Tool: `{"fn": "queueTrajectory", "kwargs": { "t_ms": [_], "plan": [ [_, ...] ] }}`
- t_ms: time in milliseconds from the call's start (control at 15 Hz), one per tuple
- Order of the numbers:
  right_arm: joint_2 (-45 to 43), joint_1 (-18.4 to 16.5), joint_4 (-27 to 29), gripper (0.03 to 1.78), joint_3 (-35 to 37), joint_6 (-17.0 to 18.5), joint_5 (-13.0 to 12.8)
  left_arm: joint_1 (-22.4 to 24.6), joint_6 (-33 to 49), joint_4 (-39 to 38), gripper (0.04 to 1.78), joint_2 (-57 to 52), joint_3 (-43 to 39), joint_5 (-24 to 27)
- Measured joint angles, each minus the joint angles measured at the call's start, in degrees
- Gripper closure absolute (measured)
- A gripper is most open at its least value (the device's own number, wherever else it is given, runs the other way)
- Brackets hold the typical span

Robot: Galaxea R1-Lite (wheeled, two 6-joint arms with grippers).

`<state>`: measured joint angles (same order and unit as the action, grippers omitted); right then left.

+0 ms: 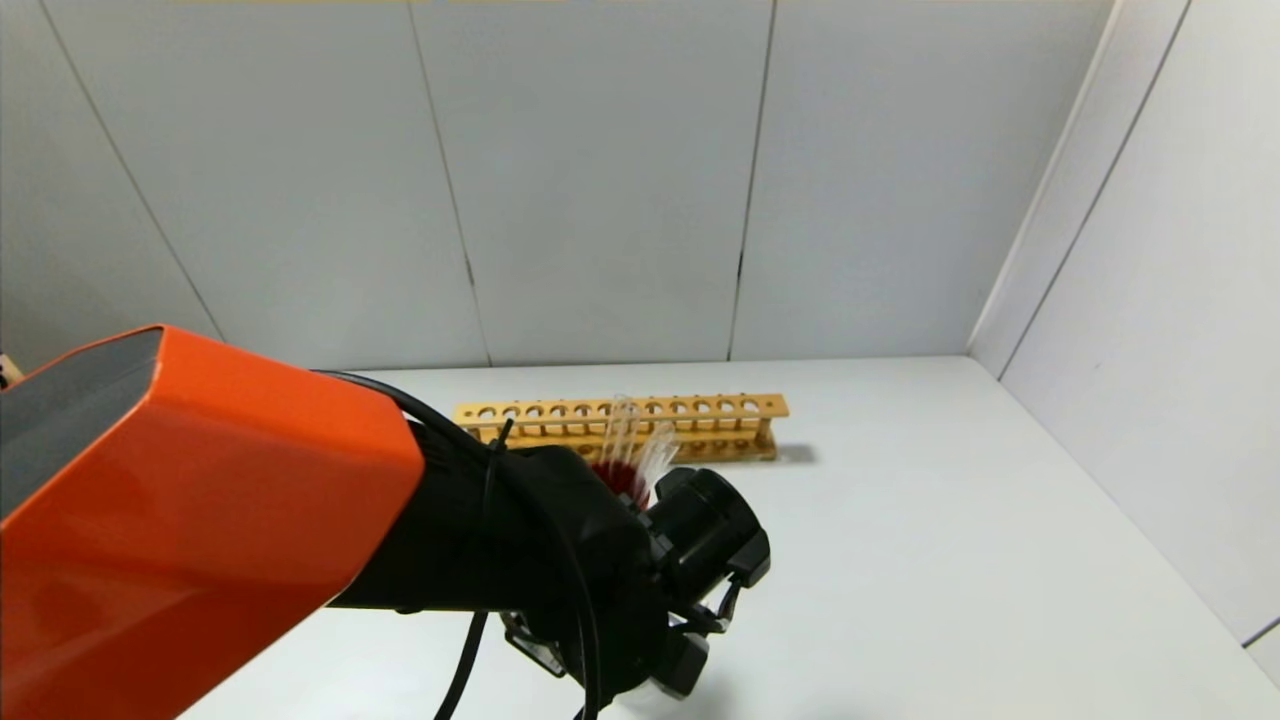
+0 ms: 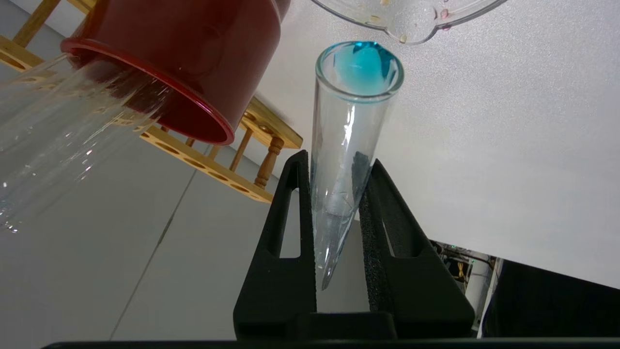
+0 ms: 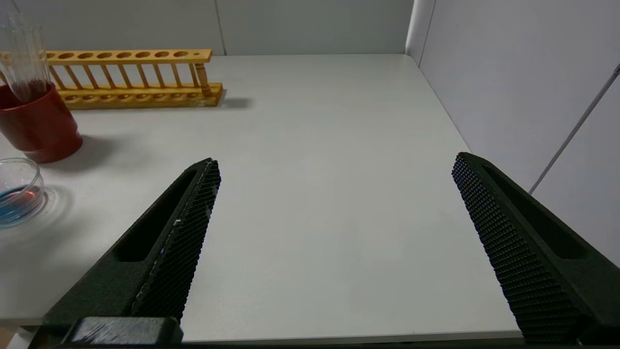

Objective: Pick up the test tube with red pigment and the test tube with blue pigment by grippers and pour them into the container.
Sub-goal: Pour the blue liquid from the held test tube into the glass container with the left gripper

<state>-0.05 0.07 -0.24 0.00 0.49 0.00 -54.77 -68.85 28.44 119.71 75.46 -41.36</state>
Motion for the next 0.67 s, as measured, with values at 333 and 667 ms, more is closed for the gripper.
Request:
{"fn": "queueTrajectory", "kwargs": {
  "t_ms": [333, 667],
  "plan": [
    [0.0, 0.0, 0.0, 0.06, 0.0, 0.0, 0.0, -0.2, -0.6, 2.1, 1.49, 0.3, 0.5, -1.8],
    [0.0, 0.0, 0.0, 0.06, 0.0, 0.0, 0.0, -0.5, -0.6, 4.5, 1.49, 0.5, 1.8, -2.3]
  ]
}}
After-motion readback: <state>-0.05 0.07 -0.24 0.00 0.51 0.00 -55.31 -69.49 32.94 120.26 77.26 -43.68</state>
